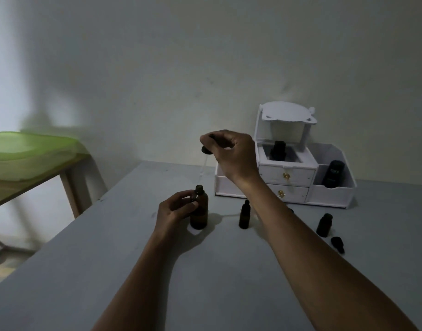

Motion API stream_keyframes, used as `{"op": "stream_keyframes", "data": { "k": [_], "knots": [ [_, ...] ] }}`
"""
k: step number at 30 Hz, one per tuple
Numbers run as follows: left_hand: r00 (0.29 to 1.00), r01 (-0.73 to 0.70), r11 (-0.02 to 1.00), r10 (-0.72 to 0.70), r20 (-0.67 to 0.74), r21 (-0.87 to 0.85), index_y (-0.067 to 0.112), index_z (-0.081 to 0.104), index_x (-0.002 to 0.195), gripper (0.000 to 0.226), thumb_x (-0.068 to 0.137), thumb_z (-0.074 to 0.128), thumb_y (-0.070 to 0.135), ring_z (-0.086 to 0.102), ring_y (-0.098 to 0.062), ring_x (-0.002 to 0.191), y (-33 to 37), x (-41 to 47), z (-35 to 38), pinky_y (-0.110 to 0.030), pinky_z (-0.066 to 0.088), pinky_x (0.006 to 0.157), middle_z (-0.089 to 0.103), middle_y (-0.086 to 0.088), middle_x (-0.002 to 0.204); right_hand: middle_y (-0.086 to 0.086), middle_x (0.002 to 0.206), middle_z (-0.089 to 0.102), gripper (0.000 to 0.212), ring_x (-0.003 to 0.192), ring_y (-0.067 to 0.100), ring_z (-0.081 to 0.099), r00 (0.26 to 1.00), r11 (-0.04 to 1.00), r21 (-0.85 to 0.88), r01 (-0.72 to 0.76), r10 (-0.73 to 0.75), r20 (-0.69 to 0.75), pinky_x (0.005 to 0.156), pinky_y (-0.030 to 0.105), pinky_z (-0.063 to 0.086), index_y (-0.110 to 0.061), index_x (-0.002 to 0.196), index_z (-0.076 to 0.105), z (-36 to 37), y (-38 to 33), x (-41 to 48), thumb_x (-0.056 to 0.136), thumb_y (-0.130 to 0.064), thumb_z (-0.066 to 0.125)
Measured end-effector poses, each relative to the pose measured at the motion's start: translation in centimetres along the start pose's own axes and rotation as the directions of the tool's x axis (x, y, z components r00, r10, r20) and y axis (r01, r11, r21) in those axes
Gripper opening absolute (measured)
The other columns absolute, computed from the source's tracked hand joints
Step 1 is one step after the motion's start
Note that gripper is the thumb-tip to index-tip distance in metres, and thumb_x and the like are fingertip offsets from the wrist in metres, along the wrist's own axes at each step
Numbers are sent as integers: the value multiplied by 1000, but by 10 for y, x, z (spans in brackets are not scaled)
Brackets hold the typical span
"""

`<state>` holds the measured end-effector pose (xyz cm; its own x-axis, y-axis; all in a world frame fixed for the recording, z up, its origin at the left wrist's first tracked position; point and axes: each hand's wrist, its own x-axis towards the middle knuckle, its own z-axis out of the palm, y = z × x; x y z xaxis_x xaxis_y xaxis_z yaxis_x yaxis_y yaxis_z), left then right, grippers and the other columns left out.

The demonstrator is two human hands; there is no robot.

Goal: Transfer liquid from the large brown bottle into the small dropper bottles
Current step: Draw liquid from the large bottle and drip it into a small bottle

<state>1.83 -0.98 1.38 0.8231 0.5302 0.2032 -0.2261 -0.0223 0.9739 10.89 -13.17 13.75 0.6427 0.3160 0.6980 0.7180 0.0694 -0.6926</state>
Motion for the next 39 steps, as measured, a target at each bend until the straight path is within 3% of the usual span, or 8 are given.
{"op": "stream_keyframes", "data": {
  "k": [3, 7, 13, 19, 22, 26, 35, 39],
  "knots": [
    [974, -133, 972, 164, -154, 194, 19, 70, 120, 42, 80, 68, 33, 67, 1, 98, -4, -1, -1, -26, 53, 84, 73, 7, 106, 0, 79, 76, 17, 73, 6, 74, 999, 999, 23, 37, -36, -38, 74, 20, 59, -6, 95, 77, -17, -16, 7, 87, -21, 75],
    [794, -325, 870, 464, -393, 371, 19, 72, 108, 22, 86, 71, 22, 66, -3, 87, 3, -12, 19, -31, 56, 74, 69, 10, 93, -3, 78, 75, 12, 73, 7, 74, 994, 997, 54, 55, -50, -100, 67, 19, 57, -9, 93, 75, -58, -25, 8, 88, -20, 73],
    [829, -458, 850, 514, -220, 259, 18, 73, 93, 8, 88, 70, 13, 67, -10, 71, 21, -46, 83, -27, 56, 66, 72, 2, 80, -8, 79, 73, 8, 70, -4, 70, 981, 996, -79, 29, -44, -191, 69, 12, 54, -13, 94, 75, -125, -7, -8, 89, -19, 73],
    [976, -146, 976, 115, 185, 163, 24, 70, 116, 26, 91, 71, 15, 68, -3, 99, 14, -56, 157, -24, 58, 89, 72, 7, 110, -6, 83, 75, 19, 78, 3, 71, 954, 965, -238, -111, 36, -299, 75, 24, 58, -15, 95, 77, -171, 37, -36, 87, -31, 74],
    [983, -63, 972, 22, 181, 225, 18, 66, 127, 39, 89, 74, 20, 63, -3, 107, -7, -46, 179, -8, 48, 82, 69, 3, 124, -5, 80, 75, 18, 77, 6, 72, 933, 966, -199, -165, 87, -350, 74, 25, 58, -14, 94, 77, -180, 51, -48, 86, -31, 75],
    [992, 26, 970, -56, 114, 244, 14, 61, 135, 50, 87, 75, 17, 58, -8, 112, -25, -33, 193, -20, 45, 93, 64, 0, 132, -16, 74, 69, 14, 68, -10, 67, 926, 969, -197, -152, 70, -370, 68, 5, 49, -9, 93, 77, -180, 60, -56, 86, -21, 75],
    [980, 70, 972, -109, 165, 226, 14, 68, 124, 47, 80, 82, 13, 73, -10, 92, -35, -18, 198, -18, 55, 75, 75, -3, 109, -12, 76, 72, 11, 70, -6, 69, 937, 969, -207, -136, 58, -343, 70, 8, 51, -11, 91, 77, -173, 69, -55, 87, -21, 76],
    [979, 40, 960, -93, 181, 277, 12, 71, 121, 42, 81, 81, 10, 71, -7, 97, -35, -19, 198, -19, 54, 90, 75, 2, 110, -14, 77, 71, 15, 73, -8, 67, 946, 957, -253, -141, 55, -320, 70, 5, 50, -11, 94, 78, -169, 73, -56, 87, -24, 76]
  ]
}}
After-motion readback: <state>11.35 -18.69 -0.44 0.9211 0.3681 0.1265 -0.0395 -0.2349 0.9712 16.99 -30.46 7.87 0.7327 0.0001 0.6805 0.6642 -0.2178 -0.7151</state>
